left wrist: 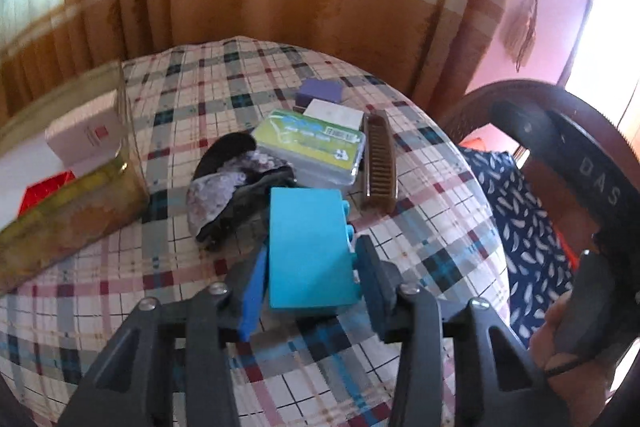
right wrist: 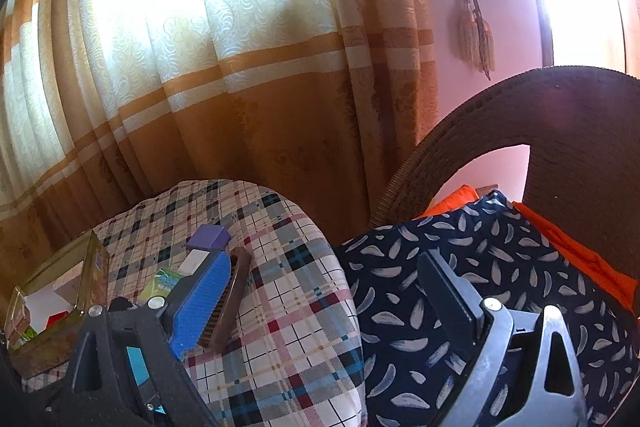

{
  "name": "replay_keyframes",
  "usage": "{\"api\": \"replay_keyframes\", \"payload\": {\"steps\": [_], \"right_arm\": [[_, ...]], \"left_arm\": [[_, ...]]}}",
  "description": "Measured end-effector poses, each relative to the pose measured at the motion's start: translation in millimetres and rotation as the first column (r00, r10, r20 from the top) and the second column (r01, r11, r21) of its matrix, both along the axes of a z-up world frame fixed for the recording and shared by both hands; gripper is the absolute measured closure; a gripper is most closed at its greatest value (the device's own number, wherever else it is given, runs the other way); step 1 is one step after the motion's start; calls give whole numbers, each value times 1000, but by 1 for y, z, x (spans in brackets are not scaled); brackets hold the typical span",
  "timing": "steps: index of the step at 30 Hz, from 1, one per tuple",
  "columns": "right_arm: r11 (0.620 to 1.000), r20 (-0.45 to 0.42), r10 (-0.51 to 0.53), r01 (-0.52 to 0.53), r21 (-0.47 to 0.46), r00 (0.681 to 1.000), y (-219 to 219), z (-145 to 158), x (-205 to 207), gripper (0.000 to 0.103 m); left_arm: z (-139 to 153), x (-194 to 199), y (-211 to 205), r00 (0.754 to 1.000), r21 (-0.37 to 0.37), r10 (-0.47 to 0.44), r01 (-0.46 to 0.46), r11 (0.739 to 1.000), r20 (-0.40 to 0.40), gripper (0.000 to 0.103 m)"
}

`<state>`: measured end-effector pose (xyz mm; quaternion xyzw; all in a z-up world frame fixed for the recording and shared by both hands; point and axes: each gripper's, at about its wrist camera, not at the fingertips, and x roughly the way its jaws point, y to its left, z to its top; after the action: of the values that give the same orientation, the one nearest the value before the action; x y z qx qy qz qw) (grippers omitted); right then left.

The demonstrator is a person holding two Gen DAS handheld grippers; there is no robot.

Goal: Organize rigid objects
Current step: 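Close the left gripper on the blue brick and lift it, then carry the blue brick toward the tin with the left gripper while the right gripper grasps the black hair clip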

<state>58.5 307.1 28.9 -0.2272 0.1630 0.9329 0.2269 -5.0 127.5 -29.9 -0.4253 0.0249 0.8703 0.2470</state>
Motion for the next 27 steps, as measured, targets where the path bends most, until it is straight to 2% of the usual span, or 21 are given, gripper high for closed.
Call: {"api": "replay_keyframes", "payload": {"steps": [1, 2, 3, 4, 5, 7, 10, 14, 20, 25, 27], "right_arm": [[1000, 2, 3, -3, 0, 1000, 0, 0, 0, 7], [1000, 10, 12, -12, -2, 1000, 0, -1, -1, 7], [1000, 15, 17, -17, -3, 1000, 0, -1, -2, 7], [1000, 19, 24, -24, -2, 1000, -1, -1, -3, 7], [1000, 24, 31, -31, 1, 999, -3, -1, -4, 7], [999, 38, 48, -48, -1, 998, -5, -2, -7, 7], [998, 53, 69, -68, -6, 996, -11, -4, -11, 7], [995, 64, 94, -95, 10, 993, -21, -3, -14, 7], [983, 72, 182, -182, -17, 981, -40, -2, -25, 7], [948, 95, 318, -315, -48, 943, -73, -3, -41, 7], [923, 112, 386, -380, -65, 916, -89, -4, -51, 7]], "left_arm": [[-1, -2, -1, 1000, 7, 5, -5, 1000, 9, 58], [-2, -5, -3, 1000, 12, 17, -18, 1000, 23, 51], [-3, -6, -4, 999, 11, 31, -31, 999, 28, 39], [-5, -8, -6, 998, 7, 58, -58, 998, 37, 36], [-7, -10, -8, 997, 24, 64, -65, 998, 50, 36], [-7, -11, -11, 998, 58, 36, -40, 998, 58, 58], [-4, -7, -11, 1000, 23, 16, -16, 1000, 19, 59], [-1, -4, -31, 999, 45, 29, -30, 999, 16, 59], [18, 2, -74, 995, 64, 72, -67, 996, -70, 59], [23, -4, -106, 986, 86, 136, -128, 988, -96, 59], [24, -6, -116, 981, 88, 163, -154, 984, -102, 59]]}}
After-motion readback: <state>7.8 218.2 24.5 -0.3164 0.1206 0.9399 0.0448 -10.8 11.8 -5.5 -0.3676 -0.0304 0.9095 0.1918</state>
